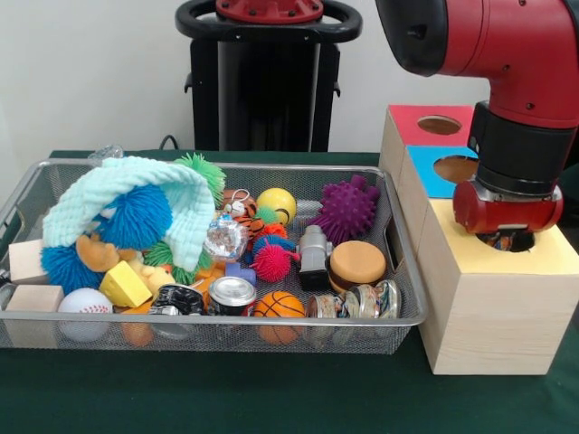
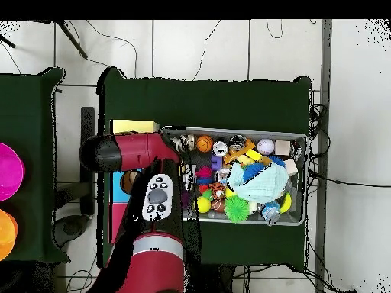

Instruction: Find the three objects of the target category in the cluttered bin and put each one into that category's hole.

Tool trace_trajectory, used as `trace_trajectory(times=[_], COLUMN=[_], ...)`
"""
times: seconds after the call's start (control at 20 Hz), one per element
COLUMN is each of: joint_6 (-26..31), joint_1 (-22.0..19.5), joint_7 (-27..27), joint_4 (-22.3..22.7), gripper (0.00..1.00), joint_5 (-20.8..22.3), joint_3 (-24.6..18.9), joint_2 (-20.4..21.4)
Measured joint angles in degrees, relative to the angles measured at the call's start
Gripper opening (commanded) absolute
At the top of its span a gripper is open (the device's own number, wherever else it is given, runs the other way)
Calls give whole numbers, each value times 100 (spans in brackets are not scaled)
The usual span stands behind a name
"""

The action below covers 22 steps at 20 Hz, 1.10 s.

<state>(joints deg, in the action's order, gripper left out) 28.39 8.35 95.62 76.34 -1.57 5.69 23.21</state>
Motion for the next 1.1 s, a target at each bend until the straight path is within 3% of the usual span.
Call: trace_trajectory(times=[0.3, 0.65, 1.1], joint_6=[47, 741, 835], joint_1=[-1, -8, -100], joint_7=[-2, -2, -2], joint_4=[261, 514, 567], gripper=[100, 100, 100], joint_5=[5, 9, 12], joint_3=[-3, 29, 32], joint_2=[375, 1093, 1393])
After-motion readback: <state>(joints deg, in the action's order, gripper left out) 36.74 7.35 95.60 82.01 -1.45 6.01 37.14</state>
